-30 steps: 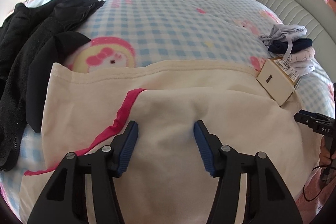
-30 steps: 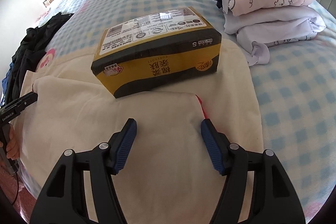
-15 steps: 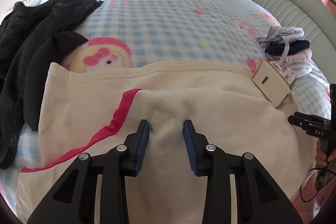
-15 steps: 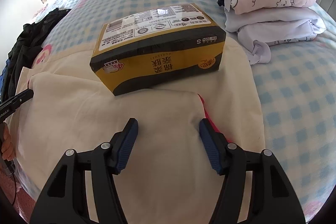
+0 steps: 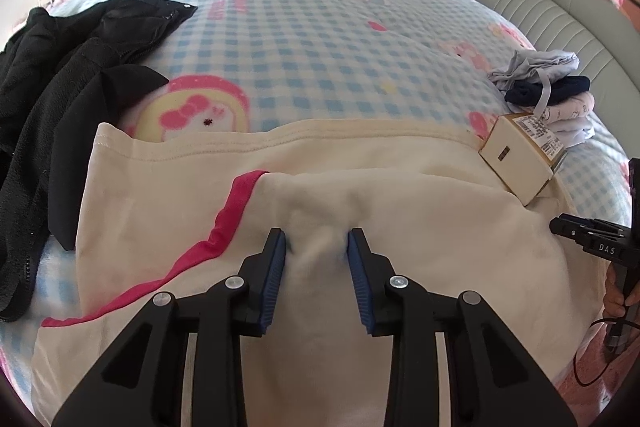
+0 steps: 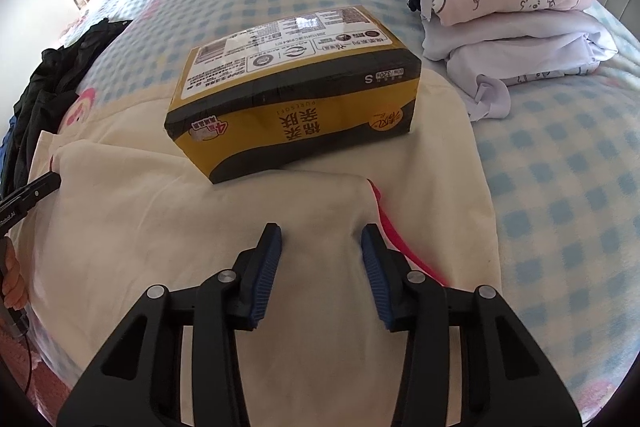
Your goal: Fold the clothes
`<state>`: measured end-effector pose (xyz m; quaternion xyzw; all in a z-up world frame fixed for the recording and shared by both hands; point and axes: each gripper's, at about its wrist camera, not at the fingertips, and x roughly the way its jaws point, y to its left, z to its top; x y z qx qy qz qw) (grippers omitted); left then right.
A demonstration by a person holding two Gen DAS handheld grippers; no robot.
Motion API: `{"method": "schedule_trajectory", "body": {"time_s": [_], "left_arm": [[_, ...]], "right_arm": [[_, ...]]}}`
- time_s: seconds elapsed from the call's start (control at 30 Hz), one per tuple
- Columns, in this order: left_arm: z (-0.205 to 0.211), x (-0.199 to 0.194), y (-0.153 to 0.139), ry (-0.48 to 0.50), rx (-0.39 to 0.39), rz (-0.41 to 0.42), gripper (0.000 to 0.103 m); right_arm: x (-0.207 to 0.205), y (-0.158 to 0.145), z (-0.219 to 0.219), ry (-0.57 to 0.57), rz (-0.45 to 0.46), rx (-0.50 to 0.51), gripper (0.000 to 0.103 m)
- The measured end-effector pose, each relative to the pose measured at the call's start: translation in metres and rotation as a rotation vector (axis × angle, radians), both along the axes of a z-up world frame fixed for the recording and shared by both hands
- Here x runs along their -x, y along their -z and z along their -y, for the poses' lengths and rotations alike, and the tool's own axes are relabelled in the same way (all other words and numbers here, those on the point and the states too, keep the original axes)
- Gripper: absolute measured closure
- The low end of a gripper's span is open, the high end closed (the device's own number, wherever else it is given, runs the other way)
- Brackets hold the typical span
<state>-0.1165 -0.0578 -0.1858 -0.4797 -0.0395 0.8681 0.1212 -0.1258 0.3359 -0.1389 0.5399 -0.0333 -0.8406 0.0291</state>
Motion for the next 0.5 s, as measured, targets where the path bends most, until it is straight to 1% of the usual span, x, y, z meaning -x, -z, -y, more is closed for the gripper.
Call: {"method": "schedule_trajectory", "body": {"time_s": [0.03,0.07,0.13,0.17,0.2,0.23,0.3,0.37,0.43,0.47,0.5], "left_arm": [[-0.001,0.0,-0.002,-0.005,0.008,0.004,0.068],[-0.003,-0.001,-0.007,-0.017,0.037,0.018,0.068],[-0.007,-0.007,-0.028,-0.041,0.086,0.0,0.057],[-0.009,-0.011,-0.04,-0.053,0.109,-0.011,0.055],[-0.013,-0.013,-0.05,-0.038,0.063,-0.026,0.052],[-0.017,-0.015,-0.061,-0.02,0.007,-0.041,0.05],[-0.04,-0.01,-0.068,0.045,-0.041,-0.036,0.05],[-0.069,0.004,-0.061,0.075,-0.032,-0.014,0.05],[-0.1,0.019,-0.052,0.103,-0.019,0.008,0.05],[-0.115,0.026,-0.047,0.117,-0.013,0.02,0.05],[-0.126,0.034,-0.04,0.122,-0.033,0.047,0.05]], "right_arm": [[0.0,-0.001,0.0,0.006,0.005,-0.002,0.06],[0.001,-0.003,0.0,0.012,0.01,-0.004,0.06],[-0.001,-0.012,-0.003,0.026,0.015,-0.019,0.06],[-0.002,-0.02,-0.006,0.034,0.007,-0.027,0.057],[-0.003,-0.03,-0.011,0.044,-0.016,-0.03,0.049],[-0.003,-0.04,-0.017,0.056,-0.037,-0.03,0.047],[0.004,-0.055,-0.026,0.083,-0.058,-0.052,0.047],[0.014,-0.068,-0.034,0.109,-0.07,-0.092,0.047],[0.028,-0.071,-0.04,0.134,-0.064,-0.149,0.047],[0.037,-0.07,-0.044,0.149,-0.057,-0.159,0.047],[0.044,-0.068,-0.051,0.164,-0.048,-0.146,0.047]]}}
